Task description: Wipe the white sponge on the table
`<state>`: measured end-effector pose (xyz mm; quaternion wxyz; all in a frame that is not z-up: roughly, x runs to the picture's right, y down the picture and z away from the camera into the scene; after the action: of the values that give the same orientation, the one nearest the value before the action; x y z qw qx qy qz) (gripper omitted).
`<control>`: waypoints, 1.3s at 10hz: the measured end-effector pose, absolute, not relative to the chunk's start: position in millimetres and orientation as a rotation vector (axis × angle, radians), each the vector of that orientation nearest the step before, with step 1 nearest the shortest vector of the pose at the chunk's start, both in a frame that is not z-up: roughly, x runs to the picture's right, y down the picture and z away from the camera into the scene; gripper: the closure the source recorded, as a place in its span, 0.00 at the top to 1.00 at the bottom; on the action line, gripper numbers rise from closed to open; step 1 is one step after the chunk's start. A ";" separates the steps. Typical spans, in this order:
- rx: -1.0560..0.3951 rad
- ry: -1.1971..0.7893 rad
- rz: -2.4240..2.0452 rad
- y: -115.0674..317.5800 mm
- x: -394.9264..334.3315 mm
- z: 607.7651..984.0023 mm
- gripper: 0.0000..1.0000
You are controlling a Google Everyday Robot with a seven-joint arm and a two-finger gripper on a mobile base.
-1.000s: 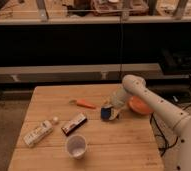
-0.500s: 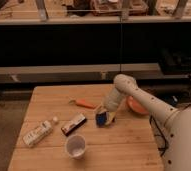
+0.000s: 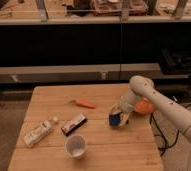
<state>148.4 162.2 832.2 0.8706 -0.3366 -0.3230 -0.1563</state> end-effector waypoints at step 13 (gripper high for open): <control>-0.676 -0.764 -0.485 141.7 36.4 861.2 0.00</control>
<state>36.4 141.7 861.2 0.8447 -0.3203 -0.3620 -0.2298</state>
